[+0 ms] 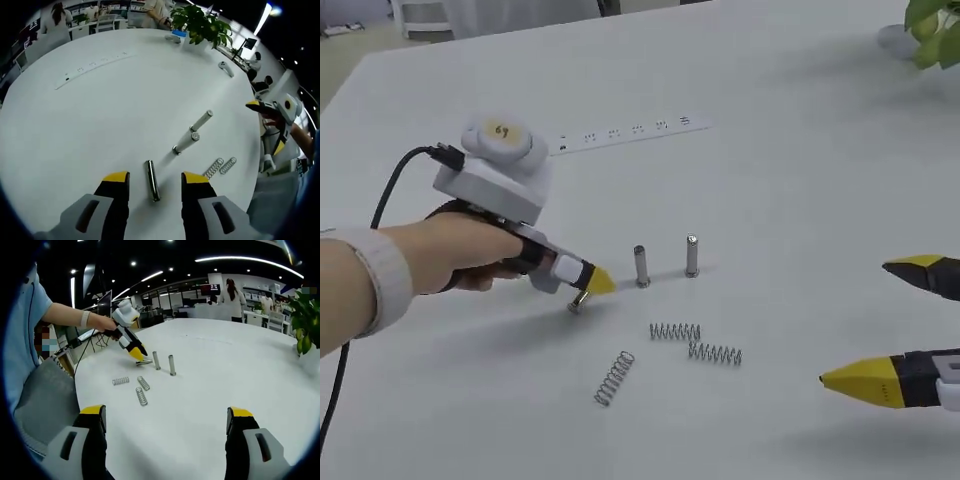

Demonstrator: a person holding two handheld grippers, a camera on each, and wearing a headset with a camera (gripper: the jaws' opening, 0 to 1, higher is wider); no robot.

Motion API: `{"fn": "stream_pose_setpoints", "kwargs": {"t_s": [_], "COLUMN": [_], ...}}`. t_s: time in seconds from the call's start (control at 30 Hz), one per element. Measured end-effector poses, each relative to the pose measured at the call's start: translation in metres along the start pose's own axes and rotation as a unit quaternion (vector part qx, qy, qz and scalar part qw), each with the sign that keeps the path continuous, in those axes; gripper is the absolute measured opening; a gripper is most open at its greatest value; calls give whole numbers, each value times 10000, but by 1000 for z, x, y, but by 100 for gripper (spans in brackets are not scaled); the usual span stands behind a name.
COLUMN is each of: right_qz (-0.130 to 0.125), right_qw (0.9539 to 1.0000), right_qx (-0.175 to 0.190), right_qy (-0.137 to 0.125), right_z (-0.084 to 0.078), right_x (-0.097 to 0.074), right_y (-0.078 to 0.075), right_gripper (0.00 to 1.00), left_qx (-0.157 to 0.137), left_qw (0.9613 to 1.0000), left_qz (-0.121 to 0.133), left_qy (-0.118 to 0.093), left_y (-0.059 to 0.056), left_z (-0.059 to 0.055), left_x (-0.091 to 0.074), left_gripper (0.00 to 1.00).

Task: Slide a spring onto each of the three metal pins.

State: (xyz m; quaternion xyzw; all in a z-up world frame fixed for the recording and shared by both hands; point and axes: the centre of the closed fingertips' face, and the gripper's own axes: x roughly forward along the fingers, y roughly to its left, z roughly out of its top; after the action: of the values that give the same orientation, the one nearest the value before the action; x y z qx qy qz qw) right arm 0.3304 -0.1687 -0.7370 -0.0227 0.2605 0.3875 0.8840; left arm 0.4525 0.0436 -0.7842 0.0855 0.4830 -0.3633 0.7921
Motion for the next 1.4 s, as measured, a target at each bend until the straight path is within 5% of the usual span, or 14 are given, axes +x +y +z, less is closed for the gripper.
{"fn": "stream_pose_setpoints", "kwargs": {"t_s": [0.5, 1.4], "right_qz": [14, -14], "right_qw": [9999, 9998], "right_qx": [105, 197], "right_qy": [22, 5], "right_z": [-6, -12], "right_x": [0, 0], "right_y": [3, 4], "right_gripper": [99, 99], "left_qx": [-168, -92], "left_qw": [9997, 9987], "left_qz": [36, 213], "left_qy": [167, 455], "left_y": [5, 9], "left_z": [2, -3], "left_x": [10, 17], "left_gripper": [14, 5]}}
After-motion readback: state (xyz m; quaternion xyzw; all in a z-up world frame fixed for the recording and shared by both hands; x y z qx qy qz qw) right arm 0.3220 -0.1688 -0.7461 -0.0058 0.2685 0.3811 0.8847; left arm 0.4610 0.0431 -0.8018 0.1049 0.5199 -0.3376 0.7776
